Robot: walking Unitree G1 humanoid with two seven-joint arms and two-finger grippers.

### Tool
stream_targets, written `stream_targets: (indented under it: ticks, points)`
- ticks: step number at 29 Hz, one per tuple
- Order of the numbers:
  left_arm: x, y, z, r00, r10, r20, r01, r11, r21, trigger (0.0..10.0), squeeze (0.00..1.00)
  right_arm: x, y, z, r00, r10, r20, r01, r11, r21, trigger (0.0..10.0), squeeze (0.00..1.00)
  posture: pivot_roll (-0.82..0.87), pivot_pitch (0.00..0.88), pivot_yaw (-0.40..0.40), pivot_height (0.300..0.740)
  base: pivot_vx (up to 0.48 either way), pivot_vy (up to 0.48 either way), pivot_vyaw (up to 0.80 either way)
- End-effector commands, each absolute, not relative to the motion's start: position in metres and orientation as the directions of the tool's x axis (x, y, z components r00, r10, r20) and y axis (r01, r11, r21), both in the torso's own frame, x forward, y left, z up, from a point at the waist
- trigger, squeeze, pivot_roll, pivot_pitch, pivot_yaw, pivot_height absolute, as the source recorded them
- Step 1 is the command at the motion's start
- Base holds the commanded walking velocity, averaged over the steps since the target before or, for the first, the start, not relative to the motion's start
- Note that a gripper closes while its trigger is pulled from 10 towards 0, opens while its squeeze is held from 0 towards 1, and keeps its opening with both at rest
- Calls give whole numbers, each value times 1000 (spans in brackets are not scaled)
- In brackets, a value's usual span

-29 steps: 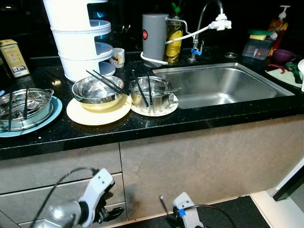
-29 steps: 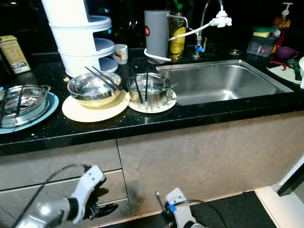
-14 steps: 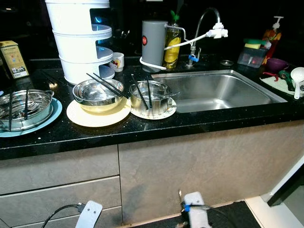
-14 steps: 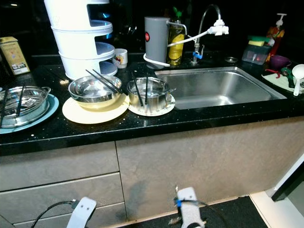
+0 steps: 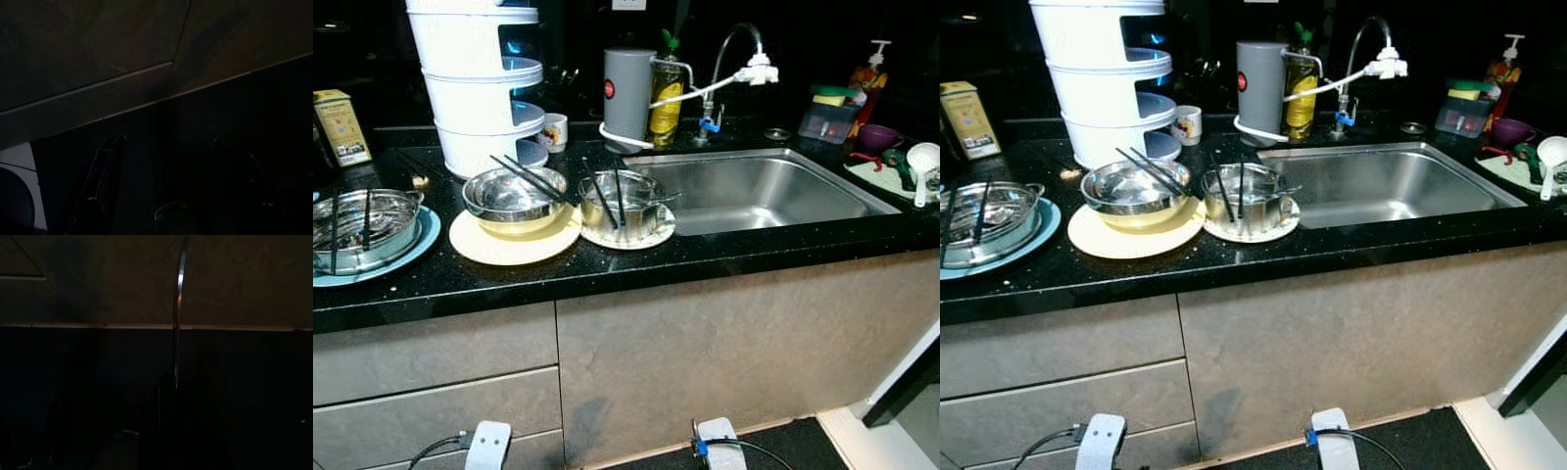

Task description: Kitchen organization

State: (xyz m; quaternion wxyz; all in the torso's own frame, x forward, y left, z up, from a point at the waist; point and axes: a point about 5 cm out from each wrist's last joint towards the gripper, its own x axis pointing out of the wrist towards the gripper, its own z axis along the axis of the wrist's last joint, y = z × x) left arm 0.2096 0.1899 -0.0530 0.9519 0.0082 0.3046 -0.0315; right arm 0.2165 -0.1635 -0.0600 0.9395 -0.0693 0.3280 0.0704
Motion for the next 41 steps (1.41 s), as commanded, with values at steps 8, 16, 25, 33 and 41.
stream_targets:
  ticks: [8,16,25,33,41]
  points:
    - [198,175,-57,788,-181,-589,245,969,30,10000,0,204,-156,-67,752,143,-644,-247,966,-74,10000,0,-54,197,-30,740,0,0,0]
    - [197,174,-59,800,-140,-584,243,965,102,10000,0,210,-156,-62,787,113,-607,-199,977,-76,10000,0,-64,268,-26,740,0,0,0]
    - [211,178,-52,821,-69,-567,159,981,112,10000,0,218,-163,-54,832,85,-549,-152,985,-78,10000,0,-68,251,-24,740,0,0,0]
    - [215,176,-53,811,-62,-581,137,987,87,10000,0,221,-165,-52,847,50,-529,-100,993,-66,10000,0,-61,216,-18,740,0,0,0]
    - [218,175,-52,816,-66,-574,197,966,169,10000,0,219,-163,-54,834,65,-548,-114,992,-54,10000,0,-55,212,-12,740,0,0,0]
